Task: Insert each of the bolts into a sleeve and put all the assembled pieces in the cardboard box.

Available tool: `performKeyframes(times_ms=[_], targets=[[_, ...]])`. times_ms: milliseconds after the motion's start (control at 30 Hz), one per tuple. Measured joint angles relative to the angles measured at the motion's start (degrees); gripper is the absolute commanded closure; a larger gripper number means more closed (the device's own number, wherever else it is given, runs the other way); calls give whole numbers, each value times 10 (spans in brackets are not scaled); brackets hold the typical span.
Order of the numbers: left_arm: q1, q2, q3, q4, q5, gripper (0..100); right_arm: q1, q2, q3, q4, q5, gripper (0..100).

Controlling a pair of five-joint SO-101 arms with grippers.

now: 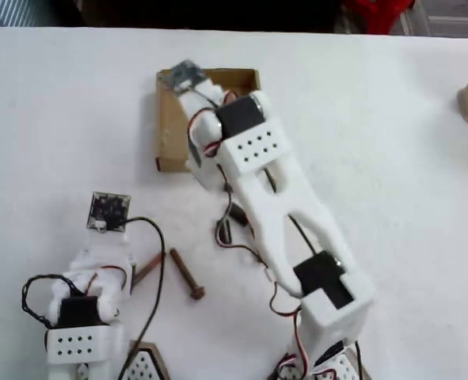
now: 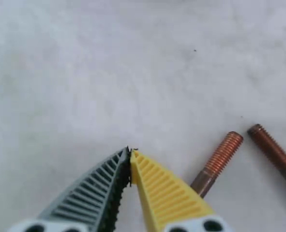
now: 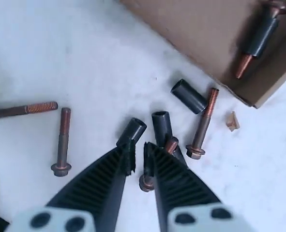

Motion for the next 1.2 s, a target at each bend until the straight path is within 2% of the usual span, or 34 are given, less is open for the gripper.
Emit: performKeyframes(times_ms=[167, 367, 600, 767, 867, 933, 1200], targets=[[0, 0, 0, 0, 0, 974, 2, -56, 114, -47, 24, 981], [0, 0, 0, 0, 0, 974, -11, -93, 253, -142, 110, 980], [0, 0, 0, 0, 0, 974, 6, -94, 340, -245, 282, 980], [0, 0, 0, 0, 0, 974, 37, -94, 372, -302, 378, 976], [0, 0, 0, 0, 0, 974, 50, -94, 382, -321, 433, 915], [0, 0, 0, 0, 0, 974, 55, -94, 393, -332, 449, 877], [0, 0, 0, 0, 0, 973, 59, -38, 404, -404, 479, 895]])
